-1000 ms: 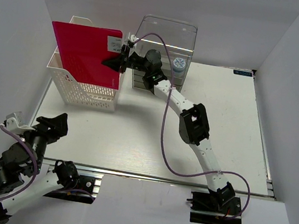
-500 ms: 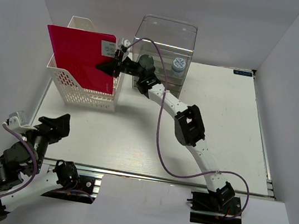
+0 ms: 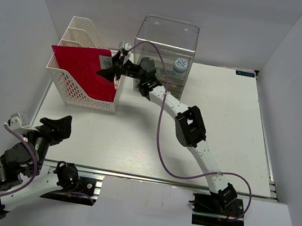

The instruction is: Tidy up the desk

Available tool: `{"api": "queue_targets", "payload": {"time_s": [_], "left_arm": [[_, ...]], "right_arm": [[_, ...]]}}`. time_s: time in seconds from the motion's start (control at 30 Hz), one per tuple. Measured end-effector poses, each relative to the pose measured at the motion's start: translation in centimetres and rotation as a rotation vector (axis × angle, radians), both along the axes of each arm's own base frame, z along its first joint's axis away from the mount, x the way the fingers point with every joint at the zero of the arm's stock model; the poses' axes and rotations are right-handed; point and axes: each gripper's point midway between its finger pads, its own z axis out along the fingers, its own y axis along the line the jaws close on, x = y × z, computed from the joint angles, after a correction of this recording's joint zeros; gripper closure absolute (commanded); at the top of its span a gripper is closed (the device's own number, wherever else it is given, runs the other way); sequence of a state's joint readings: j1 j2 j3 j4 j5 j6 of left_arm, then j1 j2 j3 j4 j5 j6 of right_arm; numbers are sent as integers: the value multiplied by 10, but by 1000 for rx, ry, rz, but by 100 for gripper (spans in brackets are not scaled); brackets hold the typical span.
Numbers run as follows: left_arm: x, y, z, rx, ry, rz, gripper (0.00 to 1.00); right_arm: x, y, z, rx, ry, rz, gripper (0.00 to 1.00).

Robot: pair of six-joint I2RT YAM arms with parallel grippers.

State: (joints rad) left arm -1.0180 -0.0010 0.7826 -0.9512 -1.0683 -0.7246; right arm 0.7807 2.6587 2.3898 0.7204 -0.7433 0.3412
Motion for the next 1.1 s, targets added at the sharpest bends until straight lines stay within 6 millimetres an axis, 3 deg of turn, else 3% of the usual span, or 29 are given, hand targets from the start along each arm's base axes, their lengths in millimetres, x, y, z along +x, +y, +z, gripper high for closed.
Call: {"api": "queue_targets", "payload": {"time_s": [0.1,0.33,0.43,0.6,0.73,0.83,0.93,1.1], "left_arm": [[0,0,-1,4,3,-3,2],[0,-1,-2,3,5,-13,2],[0,-2,-2,4,5,-18,2],[1,-4,-2,4,5,-31,2],[1,-5,-2,3,5,-38,2],[1,-6,-2,3,5,-41,2],[1,-6,-2,3,5,-45,2],[1,-9,-2,4,4,-61,2]], "right_arm": [[0,0,-5,-5,-10,0,31],[-5,-3,-26,-65,-7,13,29],[-9,-9,-20,-98,-10,1,23],[-21,-33,36,-111,-78,-39,16],[-38,-64,96,-119,-182,-96,15],[-50,-90,126,-151,-248,-148,13],[-57,-116,136,-239,-277,-203,11],[-60,-159,130,-469,-239,-263,11]]}}
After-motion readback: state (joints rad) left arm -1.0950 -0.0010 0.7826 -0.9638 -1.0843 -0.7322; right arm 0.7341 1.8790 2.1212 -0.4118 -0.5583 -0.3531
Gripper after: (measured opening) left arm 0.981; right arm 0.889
